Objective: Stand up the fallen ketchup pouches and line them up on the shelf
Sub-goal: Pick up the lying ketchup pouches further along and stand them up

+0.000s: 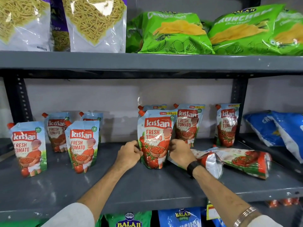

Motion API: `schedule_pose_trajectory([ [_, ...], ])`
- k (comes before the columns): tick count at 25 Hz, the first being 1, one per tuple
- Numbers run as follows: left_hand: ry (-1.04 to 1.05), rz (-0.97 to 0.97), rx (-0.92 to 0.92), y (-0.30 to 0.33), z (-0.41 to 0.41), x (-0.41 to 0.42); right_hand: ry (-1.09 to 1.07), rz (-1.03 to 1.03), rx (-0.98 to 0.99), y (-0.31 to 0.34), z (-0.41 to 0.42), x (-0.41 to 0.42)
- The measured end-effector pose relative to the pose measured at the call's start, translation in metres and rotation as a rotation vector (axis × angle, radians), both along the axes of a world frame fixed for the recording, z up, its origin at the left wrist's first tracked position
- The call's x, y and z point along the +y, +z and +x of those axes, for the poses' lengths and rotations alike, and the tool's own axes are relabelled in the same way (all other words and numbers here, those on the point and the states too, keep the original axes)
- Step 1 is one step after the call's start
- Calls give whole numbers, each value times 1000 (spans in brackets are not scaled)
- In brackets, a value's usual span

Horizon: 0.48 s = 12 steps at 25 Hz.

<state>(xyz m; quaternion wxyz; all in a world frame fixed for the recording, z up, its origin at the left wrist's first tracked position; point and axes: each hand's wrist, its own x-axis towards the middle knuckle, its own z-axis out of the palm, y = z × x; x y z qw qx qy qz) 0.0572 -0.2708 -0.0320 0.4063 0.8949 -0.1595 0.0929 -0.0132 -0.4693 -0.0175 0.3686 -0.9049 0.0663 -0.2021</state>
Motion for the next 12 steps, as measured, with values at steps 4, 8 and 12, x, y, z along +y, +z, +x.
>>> schedule_pose_trajectory([
  [4, 101, 76, -102, 2, -25, 12, -56, -376, 220, 4, -14, 4],
  [8, -175, 178, -22, 0, -51, 16, -224, -891, 453, 2, -26, 13],
  [12, -345, 236, -5, -7, -66, -13, -305, -1054, 237, -14, -29, 15],
])
